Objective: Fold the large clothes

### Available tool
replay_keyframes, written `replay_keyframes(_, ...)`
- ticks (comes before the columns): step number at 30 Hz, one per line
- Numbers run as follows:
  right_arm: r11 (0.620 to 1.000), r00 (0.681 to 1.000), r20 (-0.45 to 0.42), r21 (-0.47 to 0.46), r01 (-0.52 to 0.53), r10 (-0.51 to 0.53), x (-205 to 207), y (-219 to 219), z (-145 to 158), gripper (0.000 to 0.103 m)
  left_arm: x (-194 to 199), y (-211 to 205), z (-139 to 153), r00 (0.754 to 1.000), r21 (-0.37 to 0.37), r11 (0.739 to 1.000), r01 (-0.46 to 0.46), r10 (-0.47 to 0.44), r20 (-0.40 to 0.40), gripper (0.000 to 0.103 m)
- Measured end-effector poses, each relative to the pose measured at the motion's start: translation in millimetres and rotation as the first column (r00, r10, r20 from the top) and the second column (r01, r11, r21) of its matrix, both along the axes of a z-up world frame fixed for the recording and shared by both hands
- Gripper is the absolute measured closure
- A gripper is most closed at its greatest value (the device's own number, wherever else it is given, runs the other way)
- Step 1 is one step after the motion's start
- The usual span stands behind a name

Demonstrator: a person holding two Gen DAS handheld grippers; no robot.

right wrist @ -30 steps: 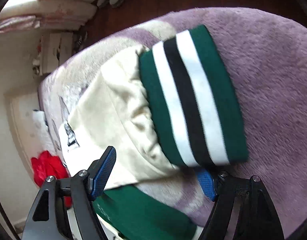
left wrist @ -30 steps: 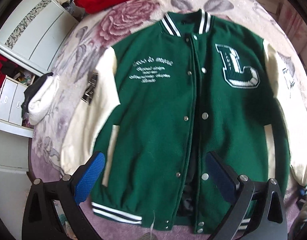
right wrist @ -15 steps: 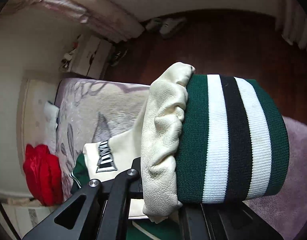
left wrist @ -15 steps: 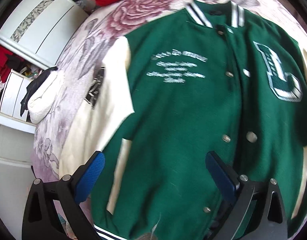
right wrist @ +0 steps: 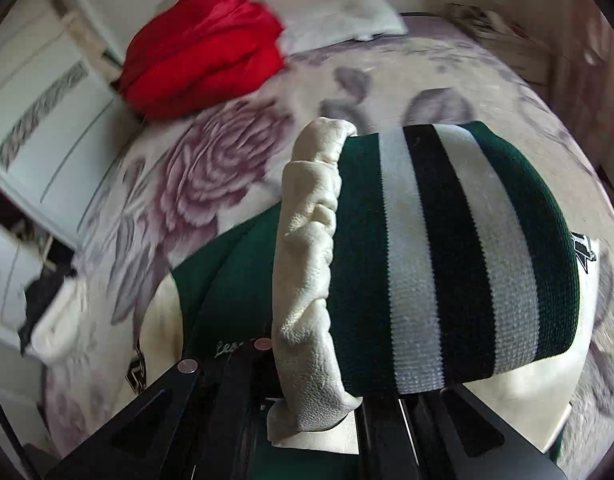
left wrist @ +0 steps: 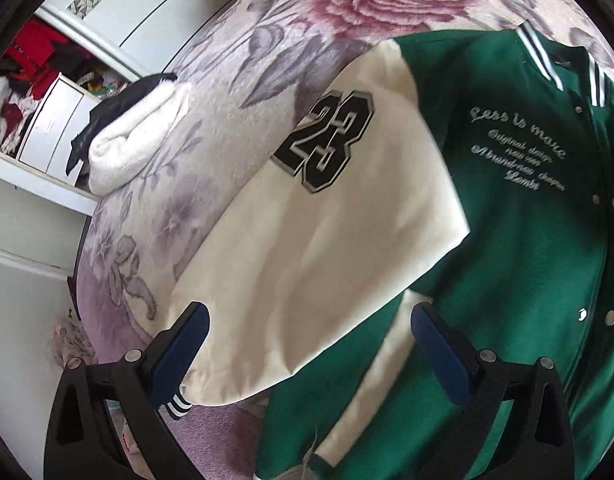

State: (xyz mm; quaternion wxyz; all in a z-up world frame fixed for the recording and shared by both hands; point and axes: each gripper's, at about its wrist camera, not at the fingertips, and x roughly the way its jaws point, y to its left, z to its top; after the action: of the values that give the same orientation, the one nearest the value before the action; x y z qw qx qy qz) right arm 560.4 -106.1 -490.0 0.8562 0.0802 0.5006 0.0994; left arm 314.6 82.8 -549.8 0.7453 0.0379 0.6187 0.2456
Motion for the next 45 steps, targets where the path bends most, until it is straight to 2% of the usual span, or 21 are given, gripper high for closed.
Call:
replay_keyframes(2, 0.986, 0.984, -0.107, -0.068, -0.151, 0.144, -4, 58, -44, 0.098, -5, 5, -6, 1.000, -0.004, 1.000, -0.006, 0.006, -0.014, 0.000)
replay_keyframes(3, 0.975, 0.966, -0.170, -0.078, -0.210, 0.195, -3, 83, -65, 0.092, -7, 6, -8, 1.000, -0.009, 1.000, -0.006, 0.006, -0.021, 0.000)
replay_keyframes(5, 0.954, 0.916, -0.285, -0.016, -0.299, 0.282, -19, 98, -100, 0.068, -11, 10, -11, 1.000, -0.021, 1.000, -0.010, 0.010, -0.028, 0.000)
replay_keyframes(6, 0.951, 0.896, -0.326, 0.033, -0.307, 0.300, -19, 98, -109, 0.042, -12, 11, -12, 0.999, -0.026, 1.000, -0.010, 0.009, -0.031, 0.000)
replay_keyframes(7, 0.952, 0.889, -0.343, 0.079, -0.296, 0.305, -24, 89, -110, 0.027, -14, 12, -11, 0.999, -0.034, 0.999, -0.010, 0.009, -0.033, 0.000)
replay_keyframes(10, 0.949, 0.903, -0.333, 0.251, -0.193, 0.272, -53, 40, -92, 0.027, -21, 17, -8, 0.999, -0.055, 0.998, -0.019, 0.017, -0.036, 0.000)
replay_keyframes(14, 0.947, 0.917, -0.399, 0.302, 0.105, 0.025, -94, -77, -84, 0.027, -37, 33, -7, 0.995, -0.087, 0.993, -0.076, 0.071, -0.065, 0.000)
replay_keyframes(16, 0.928, 0.891, -0.435, 0.265, 0.263, -0.128, -115, -136, -96, 0.027, -49, 49, -8, 0.988, -0.119, 0.983, -0.140, 0.131, -0.076, 0.000)
replay_keyframes(18, 0.891, 0.841, -0.471, 0.215, 0.400, -0.264, -132, -189, -119, 0.027, -62, 67, -9, 0.977, -0.154, 0.966, -0.209, 0.199, -0.080, 0.000)
replay_keyframes(21, 0.833, 0.769, -0.538, 0.201, 0.515, -0.345, -147, -247, -161, 0.031, -87, 94, -14, 0.954, -0.194, 0.935, -0.297, 0.286, -0.086, 0.000)
replay_keyframes(24, 0.709, 0.727, -0.557, 0.314, 0.632, -0.401, -157, -288, -175, 0.035, -109, 112, -19, 0.938, -0.230, 0.910, -0.345, 0.331, -0.101, 0.000)
replay_keyframes(27, 0.640, 0.689, -0.499, 0.301, 0.707, -0.526, -160, -311, -161, 0.038, -127, 126, -29, 0.912, -0.305, 0.860, -0.410, 0.387, -0.134, 0.000)
replay_keyframes(30, 0.598, 0.646, -0.505, 0.282, 0.750, -0.572, -167, -322, -161, 0.038, -141, 138, -41, 0.870, -0.436, 0.757, -0.486, 0.469, -0.153, 0.000)
replay_keyframes(32, 0.622, 0.652, -0.545, 0.274, 0.733, -0.527, -171, -319, -159, 0.038, -144, 144, -52, 0.842, -0.515, 0.684, -0.517, 0.516, -0.160, 0.000)
replay_keyframes(34, 0.706, 0.684, -0.545, 0.218, 0.674, -0.485, -176, -298, -146, 0.037, -146, 151, -63, 0.810, -0.590, 0.603, -0.537, 0.565, -0.160, 0.000)
replay_keyframes(37, 0.789, 0.748, -0.533, 0.219, 0.574, -0.396, -192, -263, -121, 0.037, -151, 166, -86, 0.722, -0.667, 0.459, -0.587, 0.670, -0.174, 0.007)
replay_keyframes(39, 0.818, 0.772, -0.533, 0.231, 0.526, -0.347, -204, -233, -109, 0.036, -156, 182, -96, 0.630, -0.673, 0.380, -0.634, 0.759, -0.165, 0.043)
replay_keyframes(41, 0.840, 0.790, -0.530, 0.238, 0.488, -0.309, -215, -205, -103, 0.035, -157, 196, -94, 0.554, -0.661, 0.353, -0.662, 0.824, -0.116, 0.059)
replay_keyframes(42, 0.852, 0.796, -0.530, 0.233, 0.469, -0.293, -207, -191, -100, 0.035, -155, 205, -89, 0.528, -0.649, 0.360, -0.671, 0.846, -0.077, 0.072)
replay_keyframes(43, 0.867, 0.805, -0.526, 0.226, 0.444, -0.275, -203, -173, -97, 0.035, -149, 214, -81, 0.521, -0.626, 0.393, -0.674, 0.853, -0.026, 0.078)
replay_keyframes(45, 0.904, 0.830, -0.504, 0.198, 0.378, -0.237, -196, -141, -90, 0.035, -135, 235, -66, 0.537, -0.588, 0.465, -0.662, 0.841, 0.061, 0.085)
